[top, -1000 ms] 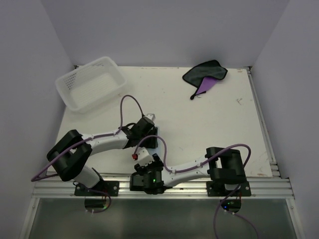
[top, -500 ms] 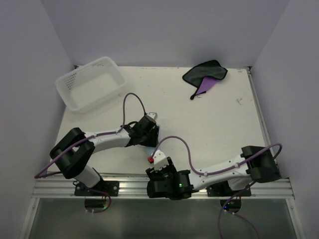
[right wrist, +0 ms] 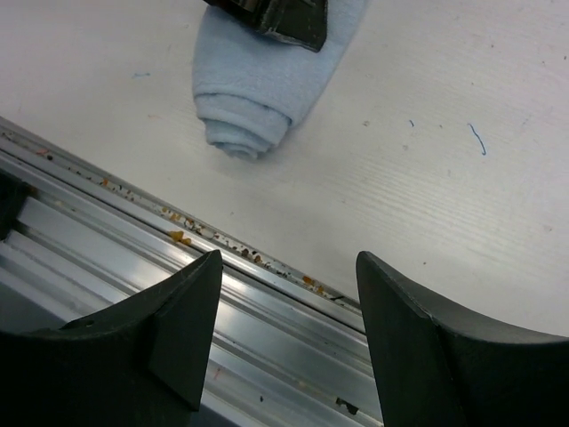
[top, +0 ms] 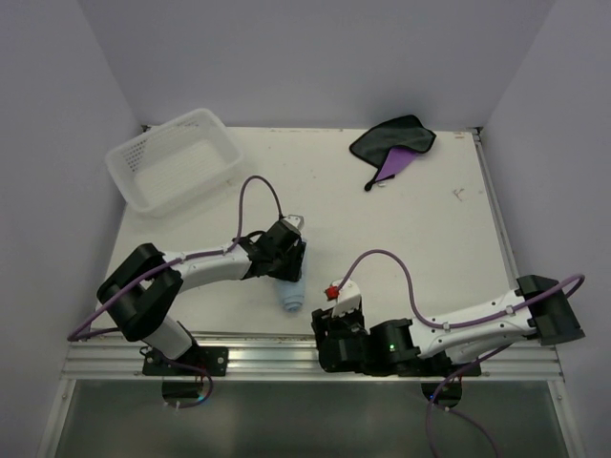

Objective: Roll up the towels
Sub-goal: Roll the towel

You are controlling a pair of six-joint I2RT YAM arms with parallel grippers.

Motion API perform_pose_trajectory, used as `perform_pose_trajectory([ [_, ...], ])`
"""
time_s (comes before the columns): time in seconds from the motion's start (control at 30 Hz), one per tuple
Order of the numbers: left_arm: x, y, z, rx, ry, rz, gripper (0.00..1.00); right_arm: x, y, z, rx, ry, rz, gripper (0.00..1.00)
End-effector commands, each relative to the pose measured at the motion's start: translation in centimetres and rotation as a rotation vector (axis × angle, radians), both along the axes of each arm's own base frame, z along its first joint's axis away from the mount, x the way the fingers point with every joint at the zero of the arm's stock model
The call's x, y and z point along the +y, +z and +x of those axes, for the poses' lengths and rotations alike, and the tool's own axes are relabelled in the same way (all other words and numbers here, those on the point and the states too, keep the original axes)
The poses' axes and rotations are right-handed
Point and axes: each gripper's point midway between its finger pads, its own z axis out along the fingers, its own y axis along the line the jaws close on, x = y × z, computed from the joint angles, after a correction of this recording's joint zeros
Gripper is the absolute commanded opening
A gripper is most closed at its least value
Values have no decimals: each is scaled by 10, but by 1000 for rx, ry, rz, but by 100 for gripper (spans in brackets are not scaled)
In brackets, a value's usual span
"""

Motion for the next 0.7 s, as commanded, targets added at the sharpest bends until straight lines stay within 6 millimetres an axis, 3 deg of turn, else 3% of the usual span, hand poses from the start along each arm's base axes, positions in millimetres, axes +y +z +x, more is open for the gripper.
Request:
perform_pose_trajectory([
  [0.0, 40, -20, -13, 39, -22, 195, 56, -10, 8, 12, -30, -85, 83, 65],
  [0.37, 30, -4, -8, 19, -68, 157, 52, -30, 15, 19, -38, -127, 144, 67],
  [0.53, 20, 5, -7, 9, -96, 113, 33, -41, 15, 25, -39, -157, 169, 65],
  [0.67, 6, 19, -8, 4, -141, 40, 19, -36, 11, 23, -17, -137, 185, 54],
])
